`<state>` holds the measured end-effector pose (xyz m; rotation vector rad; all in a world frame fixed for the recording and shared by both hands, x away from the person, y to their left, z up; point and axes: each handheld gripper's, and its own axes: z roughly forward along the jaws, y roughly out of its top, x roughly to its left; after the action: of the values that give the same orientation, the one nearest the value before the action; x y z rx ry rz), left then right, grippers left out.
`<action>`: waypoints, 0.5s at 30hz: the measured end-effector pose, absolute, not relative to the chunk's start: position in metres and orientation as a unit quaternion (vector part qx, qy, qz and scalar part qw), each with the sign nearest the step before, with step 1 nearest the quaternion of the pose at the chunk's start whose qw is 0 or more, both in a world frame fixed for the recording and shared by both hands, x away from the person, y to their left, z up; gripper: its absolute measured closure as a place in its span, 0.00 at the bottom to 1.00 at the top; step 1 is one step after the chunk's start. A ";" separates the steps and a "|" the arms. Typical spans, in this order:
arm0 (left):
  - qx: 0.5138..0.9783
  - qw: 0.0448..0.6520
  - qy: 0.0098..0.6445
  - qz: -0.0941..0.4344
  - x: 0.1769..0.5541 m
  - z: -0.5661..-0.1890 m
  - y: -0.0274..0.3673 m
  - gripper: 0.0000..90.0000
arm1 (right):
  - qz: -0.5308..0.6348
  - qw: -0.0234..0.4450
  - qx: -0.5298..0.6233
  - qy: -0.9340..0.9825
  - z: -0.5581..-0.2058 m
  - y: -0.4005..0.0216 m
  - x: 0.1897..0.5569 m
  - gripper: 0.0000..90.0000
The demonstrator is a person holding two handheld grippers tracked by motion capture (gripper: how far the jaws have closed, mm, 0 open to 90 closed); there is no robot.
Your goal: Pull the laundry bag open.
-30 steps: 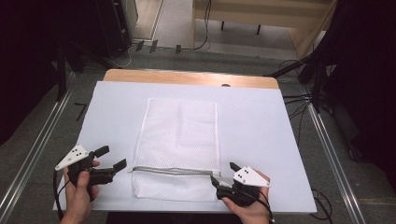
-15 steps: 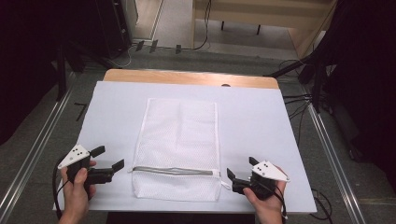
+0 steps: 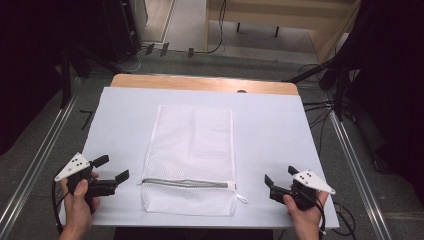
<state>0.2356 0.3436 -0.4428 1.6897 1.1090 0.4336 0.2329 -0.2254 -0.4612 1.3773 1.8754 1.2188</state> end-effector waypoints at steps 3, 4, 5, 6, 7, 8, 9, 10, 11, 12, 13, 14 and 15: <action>0.701 0.511 0.463 0.182 0.236 -0.443 0.345 0.00 | 0.450 0.257 0.515 0.683 -0.462 -0.235 0.234 0.13; 0.701 0.513 0.462 0.180 0.236 -0.443 0.346 0.00 | 0.451 0.257 0.519 0.679 -0.462 -0.240 0.234 0.13; 0.699 0.514 0.463 0.181 0.236 -0.443 0.347 0.00 | 0.451 0.257 0.525 0.674 -0.463 -0.245 0.235 0.13; 0.697 0.514 0.465 0.182 0.236 -0.443 0.349 0.00 | 0.449 0.260 0.534 0.668 -0.465 -0.256 0.236 0.14; 0.697 0.514 0.465 0.182 0.236 -0.443 0.349 0.00 | 0.449 0.261 0.537 0.665 -0.466 -0.259 0.236 0.14; 0.697 0.515 0.465 0.183 0.236 -0.443 0.350 0.00 | 0.449 0.261 0.537 0.665 -0.466 -0.259 0.236 0.14; 0.696 0.517 0.463 0.182 0.236 -0.444 0.351 0.00 | 0.449 0.262 0.540 0.662 -0.466 -0.263 0.237 0.14; 0.695 0.518 0.464 0.183 0.236 -0.443 0.353 0.00 | 0.448 0.261 0.547 0.657 -0.467 -0.270 0.237 0.14; 0.694 0.520 0.463 0.183 0.236 -0.443 0.354 0.00 | 0.448 0.263 0.546 0.658 -0.468 -0.273 0.237 0.14; 0.694 0.520 0.463 0.183 0.236 -0.443 0.354 0.00 | 0.448 0.263 0.546 0.658 -0.468 -0.273 0.237 0.14; 0.693 0.522 0.463 0.183 0.236 -0.443 0.356 0.00 | 0.444 0.271 0.547 0.656 -0.468 -0.279 0.237 0.14; 0.692 0.521 0.464 0.185 0.236 -0.443 0.357 0.00 | 0.443 0.271 0.550 0.654 -0.468 -0.281 0.237 0.14; 0.692 0.521 0.464 0.185 0.236 -0.443 0.359 0.00 | 0.441 0.274 0.551 0.653 -0.469 -0.283 0.237 0.14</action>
<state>0.2361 0.3585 -0.4428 1.6585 1.1118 0.4435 0.2366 -0.2833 -0.4688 1.4817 1.7559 1.1860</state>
